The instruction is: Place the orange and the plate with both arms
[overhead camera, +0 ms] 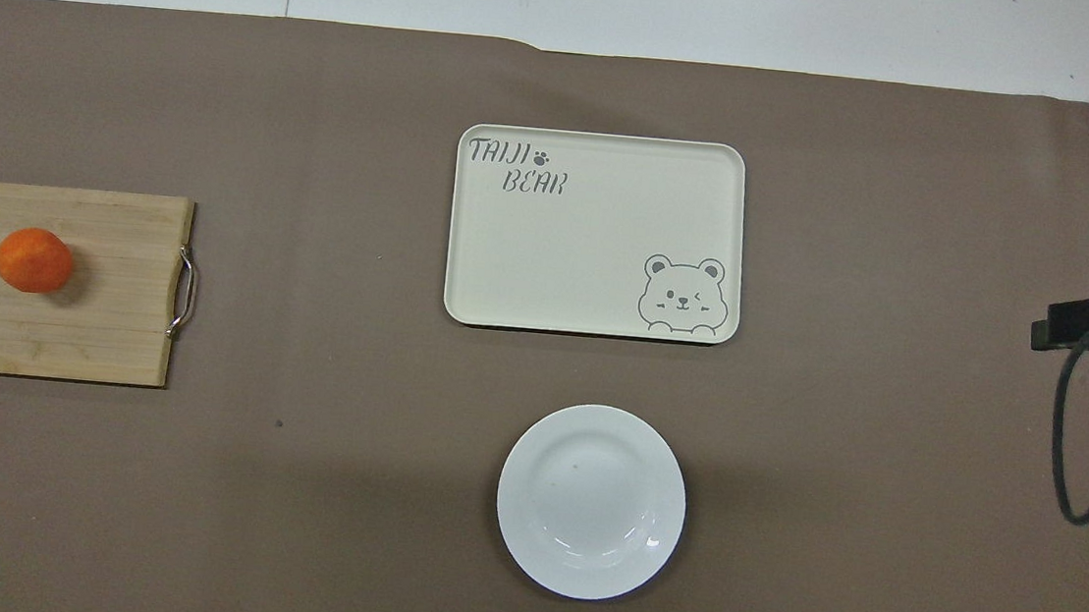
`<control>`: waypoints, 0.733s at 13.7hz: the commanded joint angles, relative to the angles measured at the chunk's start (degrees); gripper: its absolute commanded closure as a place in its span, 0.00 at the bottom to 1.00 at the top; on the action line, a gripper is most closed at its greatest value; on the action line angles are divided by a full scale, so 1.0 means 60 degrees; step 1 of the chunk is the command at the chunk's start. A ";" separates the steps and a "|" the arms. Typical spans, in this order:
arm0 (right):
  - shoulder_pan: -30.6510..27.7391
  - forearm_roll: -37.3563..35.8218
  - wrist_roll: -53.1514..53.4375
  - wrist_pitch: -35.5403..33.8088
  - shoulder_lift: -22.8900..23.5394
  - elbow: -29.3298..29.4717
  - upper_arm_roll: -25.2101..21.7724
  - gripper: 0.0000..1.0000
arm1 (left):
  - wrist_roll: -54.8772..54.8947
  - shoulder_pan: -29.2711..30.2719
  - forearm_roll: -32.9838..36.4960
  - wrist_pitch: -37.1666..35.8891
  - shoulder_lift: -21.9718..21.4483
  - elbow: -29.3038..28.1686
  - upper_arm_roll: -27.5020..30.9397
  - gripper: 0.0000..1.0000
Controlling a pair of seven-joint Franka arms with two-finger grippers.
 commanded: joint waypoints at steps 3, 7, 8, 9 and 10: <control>-0.0016 -0.0669 -0.0085 0.0163 -0.0220 -0.0219 0.0092 0.00 | -0.0099 0.0087 0.0100 -0.0056 -0.0195 -0.0202 -0.0072 0.00; -0.0016 -0.0639 0.0483 -0.0114 -0.0117 0.0001 0.0092 0.00 | -0.0128 0.0073 0.0085 -0.0071 -0.0195 -0.0202 -0.0101 0.00; -0.0001 -0.0639 0.0719 -0.0144 -0.0175 -0.0058 0.0092 0.00 | -0.0114 0.0087 0.0085 -0.0129 -0.0209 -0.0202 -0.0087 0.00; -0.0001 -0.0654 0.0794 -0.0159 -0.0176 -0.0073 0.0092 0.00 | -0.0114 0.0102 0.0100 -0.0144 -0.0209 -0.0202 -0.0058 0.00; -0.0001 -0.0683 0.0737 -0.0159 -0.0176 -0.0073 0.0092 0.00 | -0.0114 0.0102 0.0100 -0.0144 -0.0209 -0.0202 -0.0029 0.00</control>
